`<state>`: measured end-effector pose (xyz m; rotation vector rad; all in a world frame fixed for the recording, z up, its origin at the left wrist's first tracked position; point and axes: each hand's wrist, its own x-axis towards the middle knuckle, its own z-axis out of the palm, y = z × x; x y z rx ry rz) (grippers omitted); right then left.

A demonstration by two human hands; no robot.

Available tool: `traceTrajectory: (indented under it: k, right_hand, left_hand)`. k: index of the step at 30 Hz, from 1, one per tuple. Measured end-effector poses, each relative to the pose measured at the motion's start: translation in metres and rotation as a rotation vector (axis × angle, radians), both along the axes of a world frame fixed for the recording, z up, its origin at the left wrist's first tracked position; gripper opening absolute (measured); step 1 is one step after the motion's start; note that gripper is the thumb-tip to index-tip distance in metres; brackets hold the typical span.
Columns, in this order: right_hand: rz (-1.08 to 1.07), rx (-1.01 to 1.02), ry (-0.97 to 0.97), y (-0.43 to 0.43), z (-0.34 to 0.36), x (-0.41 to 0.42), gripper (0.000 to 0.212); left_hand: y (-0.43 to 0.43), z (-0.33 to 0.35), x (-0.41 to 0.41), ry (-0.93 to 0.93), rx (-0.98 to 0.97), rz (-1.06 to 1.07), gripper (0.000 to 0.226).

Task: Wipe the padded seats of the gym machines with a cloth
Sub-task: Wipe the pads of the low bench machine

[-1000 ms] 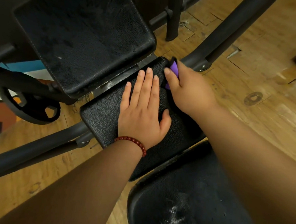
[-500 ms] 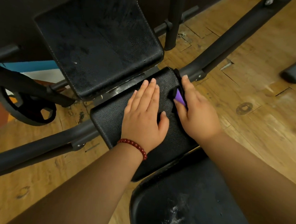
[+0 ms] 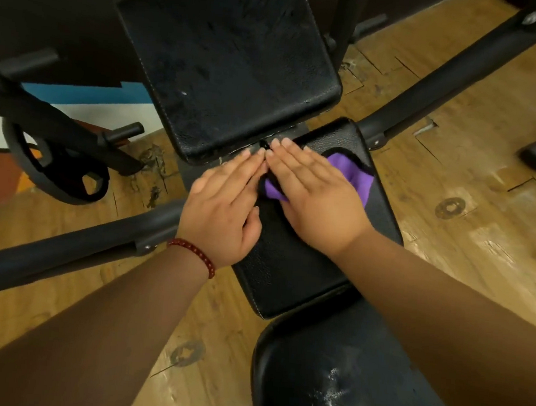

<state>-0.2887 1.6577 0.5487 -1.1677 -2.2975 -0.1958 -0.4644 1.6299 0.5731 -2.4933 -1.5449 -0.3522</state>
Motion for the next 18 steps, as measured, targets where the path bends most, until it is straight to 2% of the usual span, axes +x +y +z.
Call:
traceTrajectory:
  k: [6, 9, 12, 16, 18]
  right_hand:
    - [-0.291, -0.073, 0.162, 0.018, 0.008, 0.009, 0.046]
    - [-0.24, -0.09, 0.133, 0.006, 0.005, -0.002, 0.053]
    - [-0.14, -0.13, 0.02, -0.004, 0.004, 0.008, 0.06]
    - [-0.452, -0.18, 0.081, -0.006, 0.003, 0.009, 0.054]
    - [-0.526, -0.224, 0.129, -0.011, 0.005, -0.01, 0.057]
  left_hand:
    - [-0.002, -0.004, -0.004, -0.059, 0.02, 0.014, 0.063]
    - [-0.002, -0.004, -0.004, -0.08, 0.03, 0.011, 0.063]
    - [-0.003, -0.006, -0.005, -0.109, 0.028, 0.013, 0.062]
    - [-0.006, -0.008, -0.004, -0.182, 0.033, 0.046, 0.059]
    - [-0.007, -0.008, -0.004, -0.219, 0.012, 0.07, 0.058]
